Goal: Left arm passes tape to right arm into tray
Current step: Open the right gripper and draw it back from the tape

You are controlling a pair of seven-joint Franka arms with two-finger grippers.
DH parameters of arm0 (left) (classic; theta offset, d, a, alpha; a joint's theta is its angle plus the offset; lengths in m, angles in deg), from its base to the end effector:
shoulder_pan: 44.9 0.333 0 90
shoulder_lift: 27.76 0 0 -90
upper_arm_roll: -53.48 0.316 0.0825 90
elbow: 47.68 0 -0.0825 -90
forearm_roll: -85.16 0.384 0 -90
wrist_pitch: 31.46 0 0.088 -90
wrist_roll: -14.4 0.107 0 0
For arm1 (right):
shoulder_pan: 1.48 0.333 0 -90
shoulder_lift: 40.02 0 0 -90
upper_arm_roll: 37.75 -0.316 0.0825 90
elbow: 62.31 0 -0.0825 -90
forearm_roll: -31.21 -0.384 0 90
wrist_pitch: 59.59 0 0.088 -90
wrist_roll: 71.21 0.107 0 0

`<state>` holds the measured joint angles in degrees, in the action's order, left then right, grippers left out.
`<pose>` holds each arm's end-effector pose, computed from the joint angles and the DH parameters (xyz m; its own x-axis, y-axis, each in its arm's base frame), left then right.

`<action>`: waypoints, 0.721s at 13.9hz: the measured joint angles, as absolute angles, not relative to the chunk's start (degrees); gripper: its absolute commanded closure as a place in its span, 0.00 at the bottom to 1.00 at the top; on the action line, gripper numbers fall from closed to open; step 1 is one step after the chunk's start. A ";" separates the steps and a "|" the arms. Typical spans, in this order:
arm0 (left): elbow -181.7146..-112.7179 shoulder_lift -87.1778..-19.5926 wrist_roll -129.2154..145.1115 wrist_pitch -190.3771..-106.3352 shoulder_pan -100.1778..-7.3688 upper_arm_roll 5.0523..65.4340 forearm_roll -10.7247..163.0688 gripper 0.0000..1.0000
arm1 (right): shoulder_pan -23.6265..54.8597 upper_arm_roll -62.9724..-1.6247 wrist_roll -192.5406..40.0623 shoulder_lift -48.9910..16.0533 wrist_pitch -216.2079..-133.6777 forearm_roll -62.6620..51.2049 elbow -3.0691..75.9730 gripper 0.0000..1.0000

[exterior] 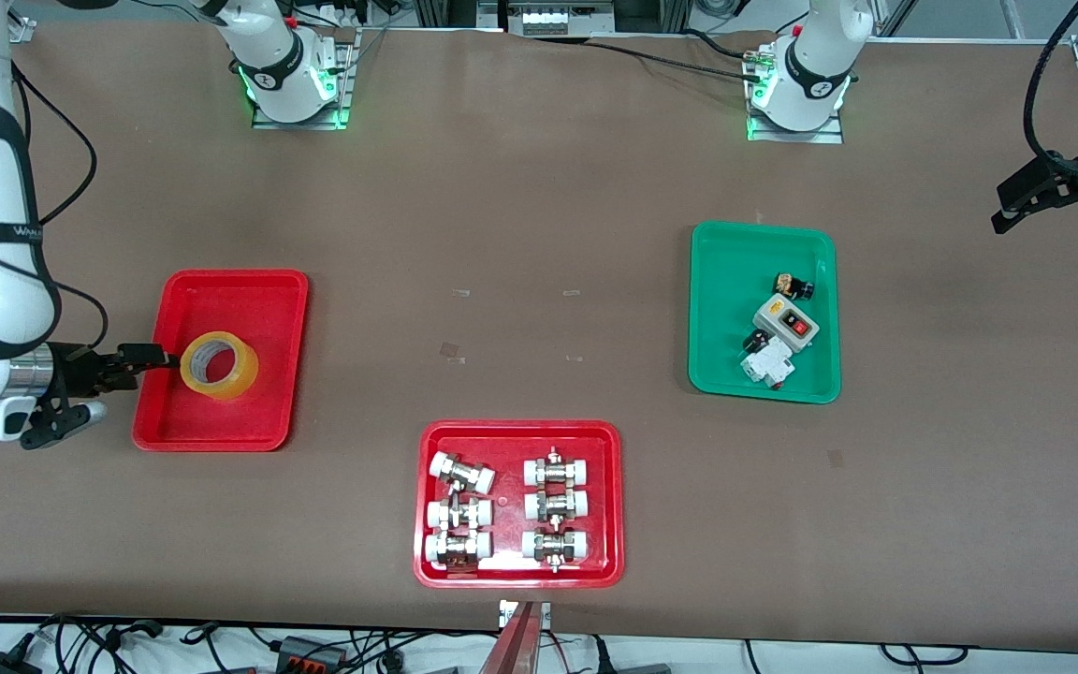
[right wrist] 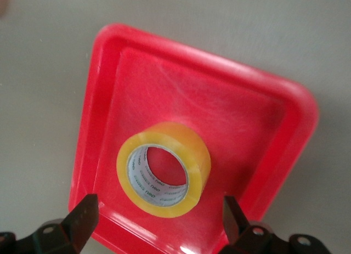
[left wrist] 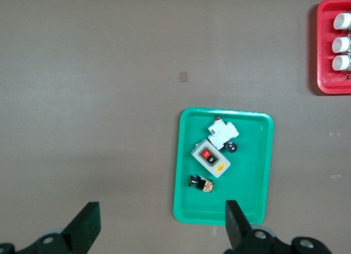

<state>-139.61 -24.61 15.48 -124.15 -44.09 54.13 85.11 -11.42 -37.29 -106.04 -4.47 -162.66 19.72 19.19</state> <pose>0.5421 0.0139 0.6430 0.9976 0.0066 0.0682 0.0066 -1.0000 0.0002 0.6825 -0.1072 0.3173 0.9264 0.3622 -0.1027 0.3221 -0.9037 -0.2820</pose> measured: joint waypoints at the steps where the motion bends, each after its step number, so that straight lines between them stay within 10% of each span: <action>1: -139.61 -24.61 15.48 -124.15 -44.08 54.14 85.11 0.00 | -10.33 -37.33 -103.82 -5.53 -162.64 21.79 18.01 0.00; 10: -139.61 -24.61 15.48 -124.15 -44.03 54.18 85.11 0.00 | -3.54 -37.47 -77.23 -11.43 -148.15 27.41 8.70 0.00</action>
